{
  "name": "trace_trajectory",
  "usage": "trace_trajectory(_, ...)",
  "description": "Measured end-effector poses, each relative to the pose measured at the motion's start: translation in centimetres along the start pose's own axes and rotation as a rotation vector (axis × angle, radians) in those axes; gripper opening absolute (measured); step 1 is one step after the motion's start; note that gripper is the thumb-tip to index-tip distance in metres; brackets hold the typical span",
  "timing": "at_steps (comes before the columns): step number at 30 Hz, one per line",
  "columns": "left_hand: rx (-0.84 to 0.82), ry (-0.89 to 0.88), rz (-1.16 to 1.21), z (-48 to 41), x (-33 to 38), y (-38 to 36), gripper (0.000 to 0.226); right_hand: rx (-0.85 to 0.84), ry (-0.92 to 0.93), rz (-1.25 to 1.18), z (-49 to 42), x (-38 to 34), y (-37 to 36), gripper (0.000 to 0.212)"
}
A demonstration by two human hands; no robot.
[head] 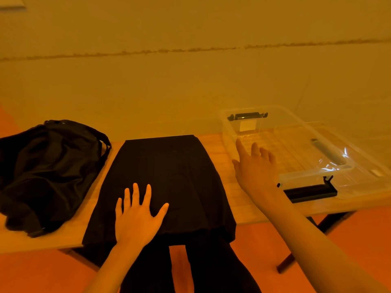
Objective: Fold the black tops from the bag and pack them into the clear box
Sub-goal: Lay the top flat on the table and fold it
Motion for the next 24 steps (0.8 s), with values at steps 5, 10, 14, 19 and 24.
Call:
trace_trajectory(5,0.173,-0.104,0.074,0.8,-0.1,2.8,0.101,0.226,0.359,-0.304,5.9,-7.2,3.6,0.052)
trace_trajectory(10,0.098,-0.151,0.017,1.6,-2.4,2.2,0.102,-0.236,0.425,-0.091,7.2,-12.9,-6.8,0.079)
trace_trajectory(14,0.06,-0.145,0.041,2.6,-5.2,-0.1,0.104,-0.349,0.373,-0.009,7.3,-11.9,-11.3,0.09)
trace_trajectory(19,0.359,-0.116,0.337,6.4,-7.6,1.9,0.093,-0.202,0.467,-0.175,10.5,-10.4,-8.1,0.073)
trace_trajectory(24,0.408,0.003,0.443,11.9,-9.7,0.0,0.099,-0.059,0.412,-0.421,15.4,-5.2,-5.8,0.06)
Point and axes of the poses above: each hand's wrist, its own z-axis away from the middle knuckle, its own y-axis out of the back of the hand, x = y × z, the point moved 9 cm from there along -z, towards the middle knuckle, and after that the axes turned 4 degrees about -y, right-handed, at the moved point
